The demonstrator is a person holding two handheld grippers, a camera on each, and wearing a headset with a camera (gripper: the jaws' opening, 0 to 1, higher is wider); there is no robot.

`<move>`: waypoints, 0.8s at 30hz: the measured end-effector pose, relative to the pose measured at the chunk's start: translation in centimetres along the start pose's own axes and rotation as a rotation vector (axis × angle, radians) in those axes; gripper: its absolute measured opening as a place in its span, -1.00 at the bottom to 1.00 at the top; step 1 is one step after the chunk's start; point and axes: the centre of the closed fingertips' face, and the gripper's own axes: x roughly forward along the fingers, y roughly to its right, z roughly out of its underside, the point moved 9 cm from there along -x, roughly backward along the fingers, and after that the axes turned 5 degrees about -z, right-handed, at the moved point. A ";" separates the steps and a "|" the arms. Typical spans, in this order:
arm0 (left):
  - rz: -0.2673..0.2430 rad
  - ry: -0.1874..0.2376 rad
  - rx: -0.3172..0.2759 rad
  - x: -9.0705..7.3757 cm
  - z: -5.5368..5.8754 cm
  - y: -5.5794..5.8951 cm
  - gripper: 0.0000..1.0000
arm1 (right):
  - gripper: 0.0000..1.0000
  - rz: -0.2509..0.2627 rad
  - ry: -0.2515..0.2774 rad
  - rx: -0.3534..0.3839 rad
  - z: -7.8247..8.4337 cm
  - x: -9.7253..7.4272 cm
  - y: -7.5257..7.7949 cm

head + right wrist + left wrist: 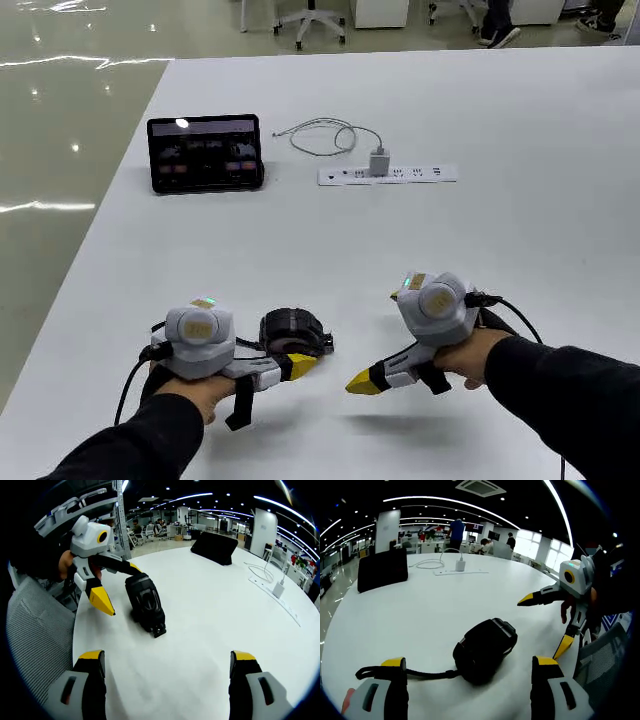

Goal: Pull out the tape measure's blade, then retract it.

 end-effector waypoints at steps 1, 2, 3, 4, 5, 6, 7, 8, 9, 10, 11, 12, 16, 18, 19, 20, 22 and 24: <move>0.005 0.001 0.008 -0.1 0.0 -0.1 1.00 | 1.00 0.008 0.014 0.009 0.1 -0.3 0.1; 0.005 0.005 0.020 -0.2 0.0 -0.3 1.00 | 1.00 0.012 0.018 0.014 0.1 -0.5 0.1; 0.005 0.006 0.036 -0.4 -0.1 -0.4 1.00 | 1.00 0.014 0.019 0.018 0.2 -0.8 0.2; 0.019 0.002 0.035 -0.6 -0.1 -0.4 1.00 | 1.00 0.020 0.029 0.024 0.4 -1.1 0.3; 0.033 0.000 0.032 -0.7 -0.1 -0.4 1.00 | 1.00 0.025 0.034 0.028 0.5 -1.4 0.3; 0.037 -0.006 0.028 -0.9 0.0 -0.6 1.00 | 1.00 0.033 0.044 0.032 0.6 -1.8 0.4; 0.029 -0.010 0.028 -1.0 0.0 -0.7 1.00 | 1.00 0.041 0.051 0.037 0.8 -2.1 0.4; 0.026 -0.022 0.025 -1.1 0.1 -0.9 1.00 | 1.00 0.049 0.057 0.039 0.9 -2.4 0.4; 0.025 -0.025 0.020 -1.3 0.1 -1.0 1.00 | 1.00 0.058 0.067 0.044 1.0 -2.8 0.4; 0.026 -0.019 0.020 -1.6 0.2 -1.2 1.00 | 1.00 0.065 0.088 0.057 1.1 -3.4 0.3; 0.025 -0.013 0.027 -1.9 0.2 -1.3 1.00 | 1.00 0.069 0.098 0.066 1.5 -3.9 0.3; 0.025 -0.014 0.030 -2.2 0.2 -1.3 1.00 | 1.00 0.076 0.098 0.067 1.8 -4.3 0.3; 0.025 -0.001 0.031 -3.6 0.5 -1.4 1.00 | 1.00 0.106 0.080 0.082 3.9 -5.8 0.6; 0.025 0.006 0.037 -3.9 0.6 -1.6 1.00 | 1.00 0.116 0.079 0.100 4.7 -6.4 0.7; 0.028 0.006 0.036 -4.2 0.7 -1.7 1.00 | 1.00 0.122 0.081 0.107 5.1 -6.9 0.7; 0.028 0.007 0.038 -4.5 0.7 -1.8 1.00 | 1.00 0.126 0.082 0.111 5.4 -7.2 0.8; 0.027 0.013 0.036 -4.9 0.8 -2.1 1.00 | 1.00 0.139 0.087 0.118 6.0 -8.0 0.8; 0.028 0.012 0.037 -5.3 0.9 -2.3 1.00 | 1.00 0.136 0.098 0.092 6.5 -8.8 0.7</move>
